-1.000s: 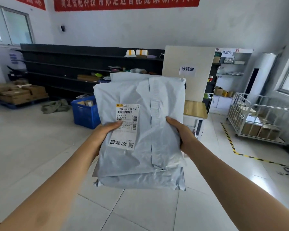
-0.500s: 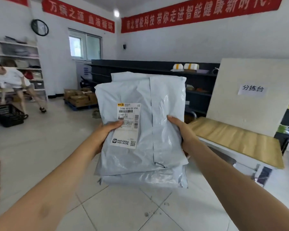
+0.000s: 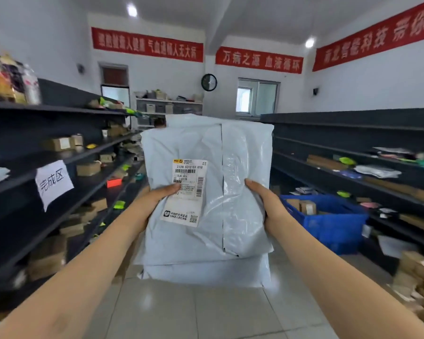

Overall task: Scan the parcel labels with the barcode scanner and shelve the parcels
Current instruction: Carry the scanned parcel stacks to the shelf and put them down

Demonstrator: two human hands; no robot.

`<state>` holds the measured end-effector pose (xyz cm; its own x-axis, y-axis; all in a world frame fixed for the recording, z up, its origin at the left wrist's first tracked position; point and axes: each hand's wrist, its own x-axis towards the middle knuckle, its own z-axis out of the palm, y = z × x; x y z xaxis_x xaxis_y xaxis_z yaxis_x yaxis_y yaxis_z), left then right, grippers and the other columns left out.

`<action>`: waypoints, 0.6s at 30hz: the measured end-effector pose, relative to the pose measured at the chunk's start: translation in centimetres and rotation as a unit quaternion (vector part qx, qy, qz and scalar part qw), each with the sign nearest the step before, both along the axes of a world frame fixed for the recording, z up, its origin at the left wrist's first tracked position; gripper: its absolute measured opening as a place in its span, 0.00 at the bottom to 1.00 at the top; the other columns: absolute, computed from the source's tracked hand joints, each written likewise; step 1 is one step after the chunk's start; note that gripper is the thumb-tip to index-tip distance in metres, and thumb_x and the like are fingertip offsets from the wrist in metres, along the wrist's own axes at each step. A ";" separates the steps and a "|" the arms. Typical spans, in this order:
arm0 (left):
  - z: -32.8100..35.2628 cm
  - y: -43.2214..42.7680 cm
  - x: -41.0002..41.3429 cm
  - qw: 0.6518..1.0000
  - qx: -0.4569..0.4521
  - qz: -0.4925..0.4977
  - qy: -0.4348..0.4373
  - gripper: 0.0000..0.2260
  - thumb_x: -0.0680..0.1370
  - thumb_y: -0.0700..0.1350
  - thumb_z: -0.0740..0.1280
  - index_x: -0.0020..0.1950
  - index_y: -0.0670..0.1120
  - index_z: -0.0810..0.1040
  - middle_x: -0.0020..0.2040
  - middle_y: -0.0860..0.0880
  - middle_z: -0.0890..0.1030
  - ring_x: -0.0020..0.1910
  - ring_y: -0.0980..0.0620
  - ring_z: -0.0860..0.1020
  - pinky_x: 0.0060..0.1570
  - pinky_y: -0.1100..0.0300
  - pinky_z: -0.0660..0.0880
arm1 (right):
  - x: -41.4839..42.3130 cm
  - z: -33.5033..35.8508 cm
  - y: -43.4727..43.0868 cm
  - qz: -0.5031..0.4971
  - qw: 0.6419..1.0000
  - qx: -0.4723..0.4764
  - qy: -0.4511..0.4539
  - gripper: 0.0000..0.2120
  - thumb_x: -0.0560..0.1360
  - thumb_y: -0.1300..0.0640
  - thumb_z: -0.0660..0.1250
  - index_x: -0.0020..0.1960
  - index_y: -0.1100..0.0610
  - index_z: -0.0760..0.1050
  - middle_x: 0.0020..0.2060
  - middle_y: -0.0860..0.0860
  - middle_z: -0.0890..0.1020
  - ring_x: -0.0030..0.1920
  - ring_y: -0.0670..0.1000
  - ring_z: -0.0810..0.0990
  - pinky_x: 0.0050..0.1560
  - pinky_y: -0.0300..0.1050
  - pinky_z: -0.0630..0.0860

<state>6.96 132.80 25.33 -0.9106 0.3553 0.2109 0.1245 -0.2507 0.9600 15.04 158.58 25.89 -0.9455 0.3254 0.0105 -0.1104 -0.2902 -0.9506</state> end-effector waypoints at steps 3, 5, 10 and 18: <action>1.5 -1.0 -5.3 0.999 0.001 0.050 0.002 0.11 0.70 0.44 0.74 0.51 0.42 0.83 0.48 0.43 0.86 0.43 0.48 0.85 0.37 0.61 0.81 | -8.4 1.1 -0.2 0.056 0.998 0.013 0.005 0.27 0.60 0.46 0.80 0.55 0.57 0.81 0.48 0.56 0.86 0.51 0.59 0.84 0.59 0.56 0.77; 2.3 -1.4 -8.8 0.997 0.009 0.080 -0.010 0.10 0.72 0.41 0.71 0.52 0.41 0.81 0.46 0.44 0.86 0.43 0.47 0.85 0.36 0.60 0.81 | -13.8 1.5 -0.2 0.097 0.995 0.009 0.016 0.26 0.63 0.47 0.78 0.57 0.57 0.81 0.49 0.55 0.86 0.52 0.58 0.84 0.58 0.54 0.78; 1.9 -2.2 -16.5 0.988 0.011 0.154 -0.026 0.26 0.60 0.49 0.78 0.55 0.40 0.82 0.50 0.41 0.85 0.48 0.43 0.84 0.40 0.55 0.81 | -27.6 1.5 -1.2 0.193 0.981 0.011 0.017 0.26 0.63 0.47 0.78 0.57 0.55 0.81 0.51 0.55 0.86 0.53 0.58 0.84 0.60 0.54 0.77; 1.0 -6.8 -26.9 0.936 0.050 0.342 -0.064 0.19 0.67 0.44 0.75 0.57 0.41 0.80 0.50 0.41 0.85 0.47 0.43 0.84 0.45 0.51 0.81 | -47.0 1.4 -8.3 0.372 0.928 0.020 -0.004 0.30 0.60 0.49 0.80 0.59 0.58 0.80 0.53 0.57 0.85 0.54 0.59 0.83 0.57 0.54 0.78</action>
<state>-19.96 125.97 26.37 -0.9379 -0.3360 0.0863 0.1749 -0.2430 0.9541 -31.91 150.32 27.25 -0.9084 -0.4180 0.0011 0.1126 -0.2472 -0.9624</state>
